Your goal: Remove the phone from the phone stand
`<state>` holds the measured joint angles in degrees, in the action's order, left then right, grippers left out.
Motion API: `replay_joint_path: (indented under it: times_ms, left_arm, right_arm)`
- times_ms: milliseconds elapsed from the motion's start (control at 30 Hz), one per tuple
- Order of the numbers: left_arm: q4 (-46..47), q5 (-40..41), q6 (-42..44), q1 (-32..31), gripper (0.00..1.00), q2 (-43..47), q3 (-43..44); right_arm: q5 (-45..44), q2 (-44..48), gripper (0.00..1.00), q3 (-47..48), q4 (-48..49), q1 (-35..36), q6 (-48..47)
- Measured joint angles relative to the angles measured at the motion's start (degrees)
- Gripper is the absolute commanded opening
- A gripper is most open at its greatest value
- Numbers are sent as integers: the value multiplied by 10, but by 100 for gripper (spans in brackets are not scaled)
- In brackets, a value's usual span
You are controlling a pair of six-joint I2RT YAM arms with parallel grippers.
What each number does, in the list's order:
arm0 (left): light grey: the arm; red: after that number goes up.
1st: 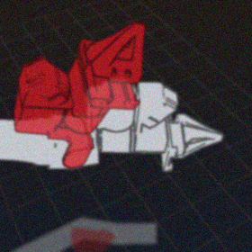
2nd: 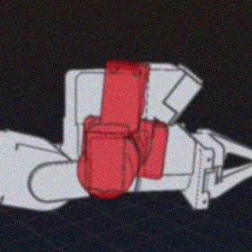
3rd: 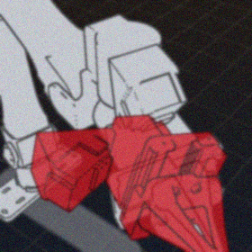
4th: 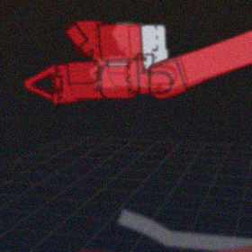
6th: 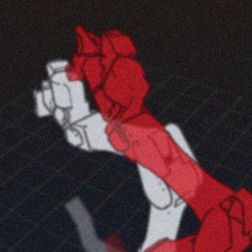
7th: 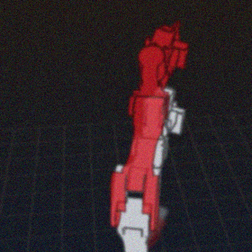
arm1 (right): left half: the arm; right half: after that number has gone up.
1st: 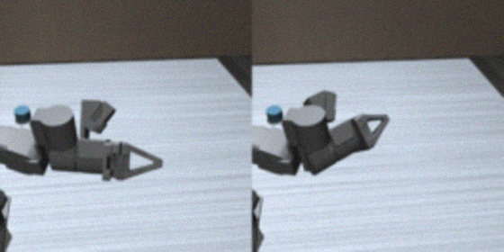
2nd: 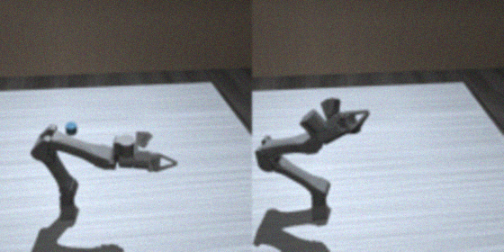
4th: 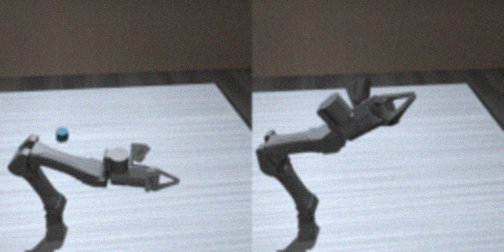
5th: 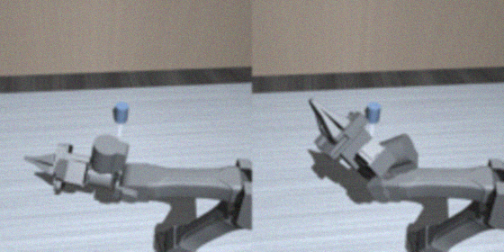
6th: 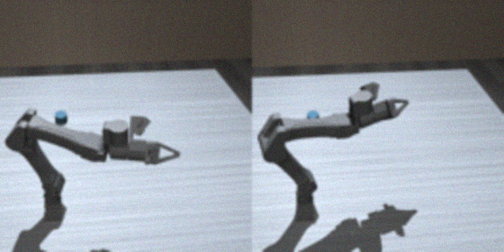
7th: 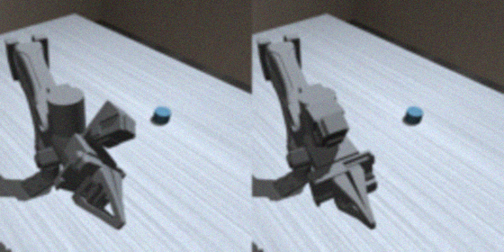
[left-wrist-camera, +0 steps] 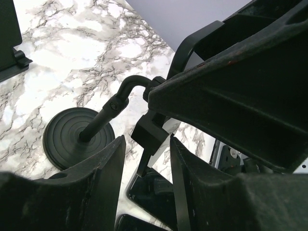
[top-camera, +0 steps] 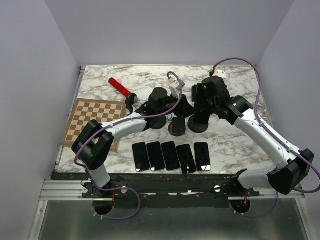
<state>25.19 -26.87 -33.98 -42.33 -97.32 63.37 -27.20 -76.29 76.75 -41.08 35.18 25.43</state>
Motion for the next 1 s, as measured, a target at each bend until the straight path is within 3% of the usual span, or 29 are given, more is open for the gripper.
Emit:
replay_joint_path:
  times_ms: [167,467,733,867,933,1000]
  left_arm:
    - [5,-7,-2,0,37,-4,0]
    - [10,-20,-2,4,45,-4,0]
    - [22,-23,-2,6,40,-4,0]
    - [24,-24,-3,7,31,-7,0]
    - [28,-25,-4,7,10,-9,0]
    - [30,-26,-3,8,0,-10,0]
  right_arm:
    - [3,0,1,0,1,0,-2]
    - [12,5,1,-7,12,-1,-16]
    - [16,5,1,-8,14,-1,-19]
    - [16,5,1,-8,14,-1,-20]
    - [16,5,1,-8,15,-1,-20]
    - [16,5,1,-8,15,-1,-21]
